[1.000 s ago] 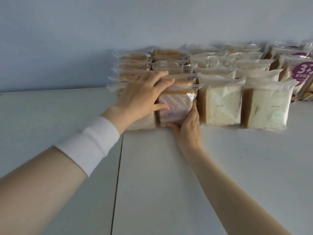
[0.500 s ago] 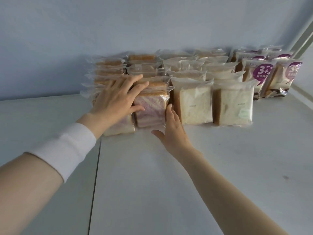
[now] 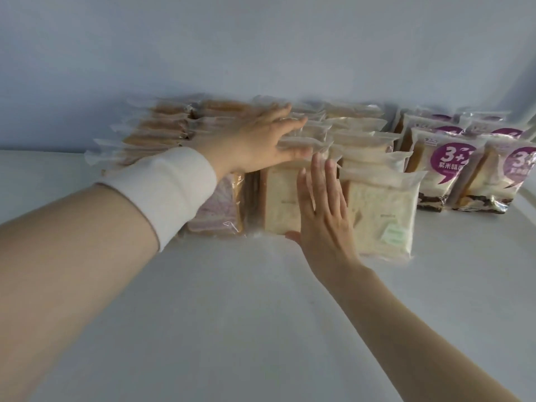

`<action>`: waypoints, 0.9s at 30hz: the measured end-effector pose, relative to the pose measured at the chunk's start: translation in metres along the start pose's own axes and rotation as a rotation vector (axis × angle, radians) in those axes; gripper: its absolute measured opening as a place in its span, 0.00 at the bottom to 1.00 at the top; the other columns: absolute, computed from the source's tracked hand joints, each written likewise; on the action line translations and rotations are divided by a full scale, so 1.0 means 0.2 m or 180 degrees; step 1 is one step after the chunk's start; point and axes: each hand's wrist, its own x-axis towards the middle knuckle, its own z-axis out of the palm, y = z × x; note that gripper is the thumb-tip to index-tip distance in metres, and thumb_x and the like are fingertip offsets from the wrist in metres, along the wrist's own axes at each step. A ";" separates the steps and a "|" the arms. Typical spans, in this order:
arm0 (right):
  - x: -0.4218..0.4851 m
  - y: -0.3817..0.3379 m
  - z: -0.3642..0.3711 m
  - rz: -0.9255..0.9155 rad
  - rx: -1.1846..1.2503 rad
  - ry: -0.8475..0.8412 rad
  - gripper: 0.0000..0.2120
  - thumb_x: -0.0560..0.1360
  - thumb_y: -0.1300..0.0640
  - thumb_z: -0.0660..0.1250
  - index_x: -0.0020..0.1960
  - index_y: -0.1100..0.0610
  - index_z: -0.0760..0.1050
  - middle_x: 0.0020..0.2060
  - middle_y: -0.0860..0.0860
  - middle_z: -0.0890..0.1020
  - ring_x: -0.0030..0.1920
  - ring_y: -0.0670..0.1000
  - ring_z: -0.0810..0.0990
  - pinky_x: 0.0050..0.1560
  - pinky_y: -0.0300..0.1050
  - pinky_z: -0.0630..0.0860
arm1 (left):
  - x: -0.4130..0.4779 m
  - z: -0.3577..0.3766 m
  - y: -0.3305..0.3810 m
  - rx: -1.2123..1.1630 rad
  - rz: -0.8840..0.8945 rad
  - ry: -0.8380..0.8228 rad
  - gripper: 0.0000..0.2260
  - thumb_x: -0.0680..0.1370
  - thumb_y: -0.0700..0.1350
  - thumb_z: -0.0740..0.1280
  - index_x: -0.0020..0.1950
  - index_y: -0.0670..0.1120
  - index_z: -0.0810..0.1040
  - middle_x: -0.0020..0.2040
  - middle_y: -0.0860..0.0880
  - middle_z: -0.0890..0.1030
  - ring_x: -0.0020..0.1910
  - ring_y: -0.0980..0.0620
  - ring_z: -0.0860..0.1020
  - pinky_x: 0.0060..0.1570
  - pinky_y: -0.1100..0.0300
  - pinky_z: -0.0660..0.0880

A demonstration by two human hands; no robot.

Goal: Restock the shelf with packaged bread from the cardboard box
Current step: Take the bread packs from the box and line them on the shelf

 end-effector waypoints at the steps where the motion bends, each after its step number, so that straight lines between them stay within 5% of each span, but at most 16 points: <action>1: 0.01 0.00 0.03 0.0012 -0.0073 0.0100 0.48 0.59 0.54 0.80 0.71 0.67 0.61 0.71 0.66 0.62 0.72 0.65 0.58 0.71 0.56 0.58 | 0.04 0.01 -0.01 -0.0114 -0.0085 -0.0123 0.34 0.71 0.69 0.45 0.75 0.57 0.52 0.78 0.51 0.48 0.76 0.50 0.47 0.73 0.47 0.45; 3: 0.03 0.00 0.08 0.0123 -0.0229 0.0295 0.41 0.64 0.60 0.77 0.71 0.66 0.61 0.71 0.65 0.63 0.71 0.64 0.61 0.70 0.56 0.62 | 0.10 0.04 -0.06 -0.0279 -0.0057 -0.0168 0.28 0.76 0.64 0.47 0.74 0.56 0.56 0.78 0.52 0.51 0.76 0.52 0.47 0.73 0.50 0.46; 6: 0.07 -0.04 0.14 0.0219 -0.0232 0.0513 0.27 0.73 0.67 0.59 0.71 0.66 0.60 0.70 0.64 0.66 0.70 0.63 0.64 0.66 0.57 0.69 | 0.12 0.07 -0.13 -0.0421 0.0058 -0.0087 0.24 0.78 0.61 0.49 0.73 0.57 0.58 0.77 0.54 0.54 0.76 0.52 0.50 0.74 0.50 0.48; 9: 0.08 -0.06 0.15 0.0308 -0.0209 0.0331 0.24 0.74 0.67 0.48 0.70 0.64 0.57 0.69 0.62 0.68 0.69 0.62 0.67 0.64 0.57 0.71 | 0.12 0.08 -0.16 -0.0383 0.0143 -0.0049 0.23 0.79 0.58 0.51 0.74 0.57 0.58 0.77 0.55 0.54 0.76 0.52 0.49 0.74 0.47 0.48; 13: 0.04 -0.05 0.18 0.0429 0.0049 0.0541 0.25 0.73 0.68 0.52 0.70 0.68 0.58 0.68 0.66 0.67 0.69 0.64 0.66 0.62 0.55 0.73 | 0.11 0.08 -0.16 -0.0302 0.0224 -0.0077 0.23 0.79 0.58 0.50 0.74 0.57 0.56 0.77 0.54 0.52 0.76 0.52 0.47 0.74 0.47 0.48; 17: 0.06 -0.05 0.20 0.0406 -0.0182 0.0339 0.33 0.71 0.62 0.67 0.70 0.67 0.55 0.69 0.65 0.65 0.69 0.64 0.65 0.67 0.54 0.69 | 0.11 0.10 -0.16 -0.0280 0.0285 0.0083 0.23 0.80 0.58 0.50 0.74 0.55 0.56 0.77 0.53 0.54 0.76 0.50 0.49 0.73 0.48 0.49; 19: 0.08 -0.07 0.19 0.0420 -0.0418 0.0091 0.36 0.74 0.55 0.65 0.71 0.65 0.46 0.72 0.60 0.54 0.72 0.63 0.58 0.72 0.54 0.60 | 0.11 0.10 -0.15 -0.0276 0.0274 0.0123 0.23 0.80 0.58 0.49 0.74 0.55 0.57 0.77 0.53 0.55 0.76 0.50 0.49 0.73 0.49 0.50; 23: 0.04 -0.02 0.13 0.0214 0.0029 -0.0077 0.35 0.80 0.58 0.56 0.71 0.62 0.32 0.71 0.60 0.35 0.71 0.60 0.33 0.74 0.52 0.38 | 0.09 0.07 -0.13 -0.0213 0.0318 0.0120 0.23 0.80 0.57 0.49 0.74 0.54 0.58 0.77 0.53 0.55 0.75 0.51 0.50 0.72 0.50 0.50; 27: -0.10 0.16 -0.07 -0.0072 0.0338 0.0237 0.46 0.64 0.55 0.76 0.74 0.62 0.54 0.73 0.65 0.53 0.73 0.64 0.48 0.72 0.59 0.55 | 0.09 0.03 -0.08 0.0022 0.0300 0.0160 0.25 0.79 0.58 0.49 0.75 0.52 0.56 0.77 0.53 0.52 0.76 0.53 0.49 0.73 0.51 0.48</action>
